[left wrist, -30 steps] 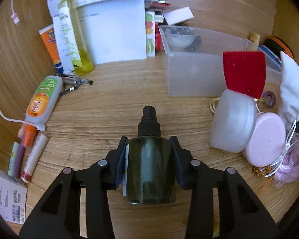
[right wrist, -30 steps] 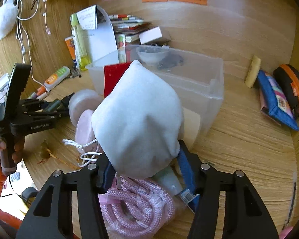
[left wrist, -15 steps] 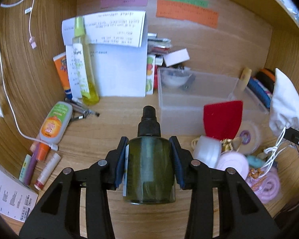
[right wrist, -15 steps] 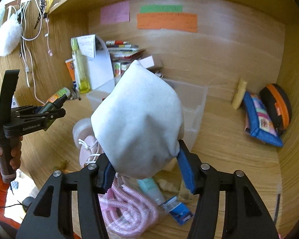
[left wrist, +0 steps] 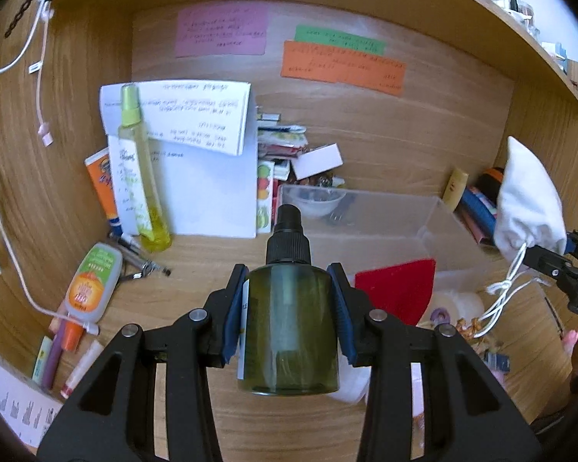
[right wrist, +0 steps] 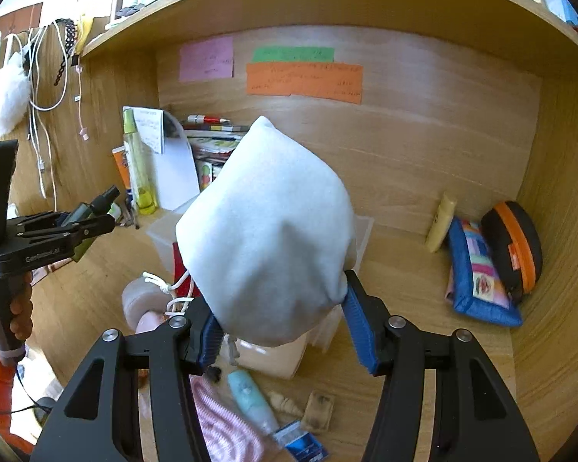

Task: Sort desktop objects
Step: 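Carry the green bottle and white cloth bag over the clear plastic box, then open both grippers to drop the bottle and bag into the clear box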

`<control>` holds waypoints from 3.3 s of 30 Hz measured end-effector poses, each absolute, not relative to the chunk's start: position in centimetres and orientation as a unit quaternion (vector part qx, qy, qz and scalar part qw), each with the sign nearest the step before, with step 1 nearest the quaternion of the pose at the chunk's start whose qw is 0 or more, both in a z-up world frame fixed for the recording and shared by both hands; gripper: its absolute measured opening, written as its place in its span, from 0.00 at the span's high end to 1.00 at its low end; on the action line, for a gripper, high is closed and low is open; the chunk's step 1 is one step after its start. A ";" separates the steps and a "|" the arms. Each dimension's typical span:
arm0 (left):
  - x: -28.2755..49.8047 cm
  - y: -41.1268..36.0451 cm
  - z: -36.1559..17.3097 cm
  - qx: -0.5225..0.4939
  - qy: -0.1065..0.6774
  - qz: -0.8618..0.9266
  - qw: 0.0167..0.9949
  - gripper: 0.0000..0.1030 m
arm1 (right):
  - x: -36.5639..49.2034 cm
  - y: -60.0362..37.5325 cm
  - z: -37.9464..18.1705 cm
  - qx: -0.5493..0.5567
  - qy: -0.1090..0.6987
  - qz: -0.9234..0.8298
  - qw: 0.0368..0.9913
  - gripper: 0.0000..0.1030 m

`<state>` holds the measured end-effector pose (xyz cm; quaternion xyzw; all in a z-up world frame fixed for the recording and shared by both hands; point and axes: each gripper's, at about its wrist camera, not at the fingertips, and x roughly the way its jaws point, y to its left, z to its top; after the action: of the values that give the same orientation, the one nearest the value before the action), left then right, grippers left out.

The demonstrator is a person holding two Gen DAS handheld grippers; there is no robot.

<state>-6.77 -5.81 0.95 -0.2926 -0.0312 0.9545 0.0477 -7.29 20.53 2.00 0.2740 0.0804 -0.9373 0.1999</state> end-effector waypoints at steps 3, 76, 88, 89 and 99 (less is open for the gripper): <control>-7.6 -5.4 1.3 -0.290 -0.030 0.955 0.052 0.60 | -8.1 20.6 2.0 0.273 0.083 -0.937 0.200 0.49; -20.9 -0.8 -4.1 -0.383 0.013 0.916 0.114 0.29 | -20.7 15.8 -4.8 0.397 0.124 -0.884 0.211 0.33; -18.3 -0.8 -1.4 -0.353 0.010 0.929 0.110 0.13 | -17.6 17.2 -1.8 0.349 0.126 -0.910 0.185 0.18; -18.0 -0.8 -1.1 -0.349 0.008 0.931 0.110 0.10 | -17.2 17.3 -1.6 0.345 0.127 -0.912 0.183 0.18; -12.1 -1.7 2.8 -0.270 -0.012 0.957 0.104 0.01 | -12.7 20.4 1.0 0.290 0.088 -0.937 0.176 0.07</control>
<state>-12.10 -1.73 2.76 -0.2698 -0.0116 0.9572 0.1036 -12.68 20.43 1.01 0.2902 0.0876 -0.9366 0.1757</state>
